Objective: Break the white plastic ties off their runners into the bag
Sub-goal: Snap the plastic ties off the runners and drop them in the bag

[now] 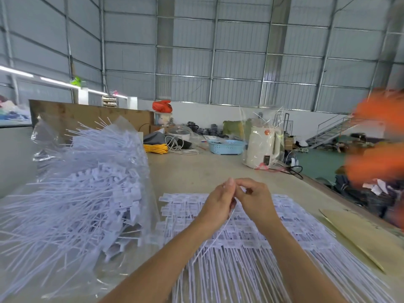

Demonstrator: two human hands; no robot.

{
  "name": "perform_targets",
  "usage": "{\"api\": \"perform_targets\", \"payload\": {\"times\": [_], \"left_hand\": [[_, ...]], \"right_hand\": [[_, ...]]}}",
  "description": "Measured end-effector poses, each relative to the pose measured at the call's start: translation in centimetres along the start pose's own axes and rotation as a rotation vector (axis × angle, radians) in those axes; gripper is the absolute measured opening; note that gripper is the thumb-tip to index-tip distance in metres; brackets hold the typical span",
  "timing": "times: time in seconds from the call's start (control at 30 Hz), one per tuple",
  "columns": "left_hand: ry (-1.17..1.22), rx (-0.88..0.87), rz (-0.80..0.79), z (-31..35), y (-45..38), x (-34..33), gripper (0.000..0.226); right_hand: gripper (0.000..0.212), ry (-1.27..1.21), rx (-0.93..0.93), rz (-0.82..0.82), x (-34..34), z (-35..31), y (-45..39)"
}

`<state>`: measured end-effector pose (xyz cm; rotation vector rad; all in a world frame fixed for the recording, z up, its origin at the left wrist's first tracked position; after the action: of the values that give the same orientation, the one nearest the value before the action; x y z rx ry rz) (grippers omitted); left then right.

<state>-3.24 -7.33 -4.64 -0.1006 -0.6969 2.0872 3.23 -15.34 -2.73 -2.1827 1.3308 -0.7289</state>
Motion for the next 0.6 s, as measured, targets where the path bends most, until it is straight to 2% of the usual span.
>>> {"api": "perform_targets", "payload": {"times": [0.1,0.2,0.3,0.37,0.43,0.5,0.6], "left_hand": [[-0.006,-0.066,0.054,-0.1,0.1,-0.5,0.053],[-0.03,-0.094,0.111,-0.2,0.0,-0.6,0.068],[-0.144,-0.137,0.121,-0.2,0.3,-0.5,0.07],[-0.168,-0.13,0.087,-0.3,0.5,-0.5,0.07],[-0.166,-0.105,0.038,-0.5,0.8,-0.6,0.07],[-0.151,-0.053,-0.004,-0.5,0.9,-0.6,0.065],[-0.076,0.065,-0.06,-0.4,0.7,-0.7,0.03]], "right_hand": [[0.026,-0.042,0.041,0.011,-0.3,-0.1,0.2],[0.028,-0.036,0.037,0.045,-0.7,-0.1,0.2],[0.018,-0.158,-0.072,0.052,-0.6,0.1,0.2],[0.007,-0.149,-0.1,0.085,-0.2,0.3,0.0],[0.008,-0.129,-0.117,0.123,0.1,0.4,-0.1],[0.01,-0.12,-0.142,0.16,0.4,0.5,-0.3],[0.018,-0.101,-0.109,0.255,1.3,0.5,-0.5]]}}
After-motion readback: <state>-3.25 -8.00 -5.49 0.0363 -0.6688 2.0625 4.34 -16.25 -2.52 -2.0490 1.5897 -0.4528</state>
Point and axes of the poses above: each hand's wrist, its own y-axis away from the middle knuckle, its own x-axis out of the back of the hand, z = x × y, the point moved 2 cm from there along -y, towards the middle knuckle, and after that the axes turned 4 degrees about z, right-handed, at the moved point
